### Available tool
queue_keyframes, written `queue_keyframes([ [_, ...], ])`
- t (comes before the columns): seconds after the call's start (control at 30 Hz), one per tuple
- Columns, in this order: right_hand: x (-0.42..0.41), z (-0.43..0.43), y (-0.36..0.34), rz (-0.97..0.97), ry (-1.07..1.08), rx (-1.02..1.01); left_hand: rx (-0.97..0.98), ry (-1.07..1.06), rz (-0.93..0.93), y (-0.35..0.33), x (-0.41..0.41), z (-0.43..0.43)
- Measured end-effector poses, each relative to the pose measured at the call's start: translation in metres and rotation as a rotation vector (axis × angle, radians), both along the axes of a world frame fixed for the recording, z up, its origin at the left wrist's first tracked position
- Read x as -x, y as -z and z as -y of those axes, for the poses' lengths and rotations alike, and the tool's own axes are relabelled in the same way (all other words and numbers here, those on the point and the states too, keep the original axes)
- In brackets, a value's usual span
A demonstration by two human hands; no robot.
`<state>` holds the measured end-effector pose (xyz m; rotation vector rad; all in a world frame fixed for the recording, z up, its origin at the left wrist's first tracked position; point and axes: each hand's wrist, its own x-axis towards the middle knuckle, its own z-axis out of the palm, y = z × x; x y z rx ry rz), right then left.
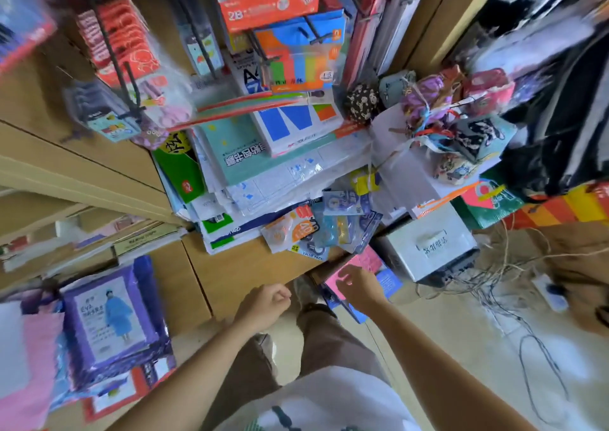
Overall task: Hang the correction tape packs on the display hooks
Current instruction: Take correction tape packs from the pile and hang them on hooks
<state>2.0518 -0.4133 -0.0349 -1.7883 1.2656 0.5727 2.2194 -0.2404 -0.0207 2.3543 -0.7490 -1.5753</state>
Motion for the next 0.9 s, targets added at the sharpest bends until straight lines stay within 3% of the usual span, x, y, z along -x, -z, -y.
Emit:
queue_keyframes([
  [0.23, 0.047, 0.047, 0.082, -0.136, 0.107, -0.054, -0.051, 0.093, -0.034, 0.09, 0.021, 0.033],
  [0.4, 0.041, 0.089, 0.149, -0.119, 0.151, 0.003, 0.112, 0.258, 0.164, 0.152, 0.026, 0.087],
  [0.53, 0.024, 0.105, 0.193, 0.003, 0.314, 0.061, 0.224, 0.407, 0.276, 0.213, 0.02, 0.128],
  [0.6, 0.017, 0.105, 0.213, 0.079, 0.214, 0.159, 0.166, 0.436, 0.302, 0.245, 0.017, 0.133],
  [0.7, 0.008, 0.094, 0.236, 0.152, -0.119, 0.277, 0.086, 0.579, 0.364, 0.282, 0.016, 0.12],
  [0.8, 0.003, 0.086, 0.253, 0.063, -0.431, 0.289, 0.063, 0.756, 0.412, 0.307, 0.015, 0.087],
  [0.9, 0.004, 0.085, 0.262, -0.002, -0.499, 0.304, 0.087, 0.769, 0.421, 0.315, 0.016, 0.056],
])
